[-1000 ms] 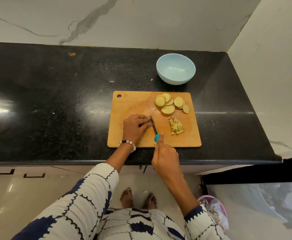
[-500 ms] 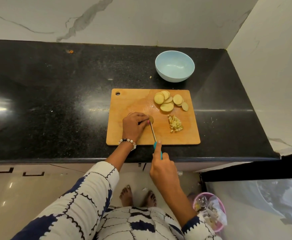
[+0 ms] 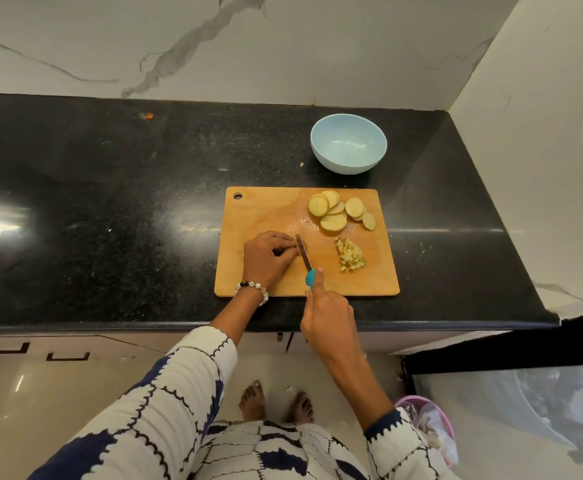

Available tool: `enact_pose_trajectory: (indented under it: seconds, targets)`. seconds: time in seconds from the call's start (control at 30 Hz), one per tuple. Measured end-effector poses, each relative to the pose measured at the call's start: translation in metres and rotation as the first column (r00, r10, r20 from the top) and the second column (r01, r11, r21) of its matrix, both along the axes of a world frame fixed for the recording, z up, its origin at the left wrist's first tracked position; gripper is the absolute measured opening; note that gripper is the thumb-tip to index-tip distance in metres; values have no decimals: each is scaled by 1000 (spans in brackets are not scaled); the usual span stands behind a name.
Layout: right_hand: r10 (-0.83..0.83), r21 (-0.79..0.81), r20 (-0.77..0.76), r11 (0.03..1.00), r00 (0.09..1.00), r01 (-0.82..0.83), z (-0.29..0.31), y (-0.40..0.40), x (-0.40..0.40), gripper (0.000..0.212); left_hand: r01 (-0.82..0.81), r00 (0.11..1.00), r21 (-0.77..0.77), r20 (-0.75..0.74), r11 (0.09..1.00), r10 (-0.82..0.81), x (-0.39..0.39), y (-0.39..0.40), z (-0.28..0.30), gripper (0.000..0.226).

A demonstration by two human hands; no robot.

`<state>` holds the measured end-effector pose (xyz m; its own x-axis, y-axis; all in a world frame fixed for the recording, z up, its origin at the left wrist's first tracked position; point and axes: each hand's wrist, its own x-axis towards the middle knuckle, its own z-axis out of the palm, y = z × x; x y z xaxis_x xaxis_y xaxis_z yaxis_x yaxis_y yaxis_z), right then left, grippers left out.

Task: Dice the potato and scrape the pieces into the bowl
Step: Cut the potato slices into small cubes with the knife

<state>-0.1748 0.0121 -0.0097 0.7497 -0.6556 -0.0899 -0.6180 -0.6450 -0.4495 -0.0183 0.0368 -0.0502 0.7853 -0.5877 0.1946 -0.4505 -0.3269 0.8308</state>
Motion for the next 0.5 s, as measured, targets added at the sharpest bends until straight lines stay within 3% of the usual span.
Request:
enact_pose_trajectory:
  seconds: [0.17, 0.37, 0.5]
  targets:
    - [12, -14, -44, 1000, 999, -13, 6, 3, -1, 57, -6, 1000, -6, -11, 1000, 6, 0, -1, -1, 16]
    - [65, -33, -264, 997, 962, -76, 16, 13, 4, 69, -22, 999, -11, -27, 1000, 21, 0, -2, -1, 15]
    - [53, -37, -300, 997, 953, -67, 11, 11, 14, 71, -31, 999, -9, -28, 999, 30, 0, -2, -1, 14]
